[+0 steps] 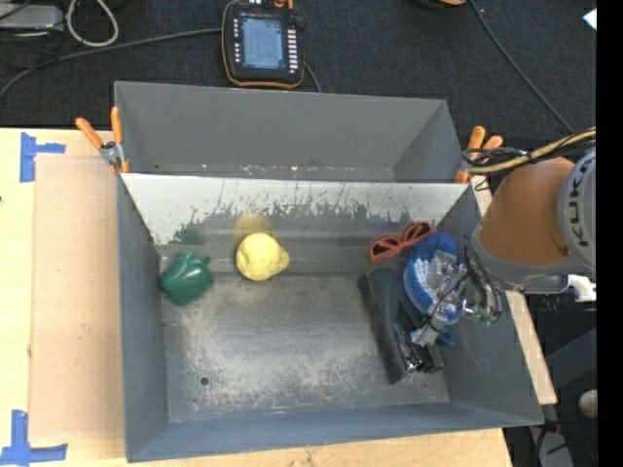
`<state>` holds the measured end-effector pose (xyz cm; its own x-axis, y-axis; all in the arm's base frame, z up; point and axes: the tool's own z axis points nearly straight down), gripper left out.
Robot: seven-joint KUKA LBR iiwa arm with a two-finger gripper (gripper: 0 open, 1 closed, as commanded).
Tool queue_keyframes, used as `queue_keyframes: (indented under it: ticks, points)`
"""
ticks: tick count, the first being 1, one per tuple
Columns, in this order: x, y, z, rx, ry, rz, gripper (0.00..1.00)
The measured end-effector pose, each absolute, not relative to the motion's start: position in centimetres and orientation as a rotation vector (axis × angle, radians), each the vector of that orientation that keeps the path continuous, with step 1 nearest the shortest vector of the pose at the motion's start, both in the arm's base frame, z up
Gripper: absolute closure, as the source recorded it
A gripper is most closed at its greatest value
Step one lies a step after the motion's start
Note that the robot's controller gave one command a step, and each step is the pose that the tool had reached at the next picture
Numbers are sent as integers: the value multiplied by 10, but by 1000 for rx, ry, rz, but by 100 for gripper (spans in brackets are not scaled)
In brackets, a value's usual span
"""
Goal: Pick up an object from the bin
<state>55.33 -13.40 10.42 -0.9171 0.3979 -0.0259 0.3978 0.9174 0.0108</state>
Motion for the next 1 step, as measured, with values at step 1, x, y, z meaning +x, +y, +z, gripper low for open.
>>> queue_keyframes:
  ticks: [1]
  points:
    - [571, -134, 90, 751, 2985, 30, 100]
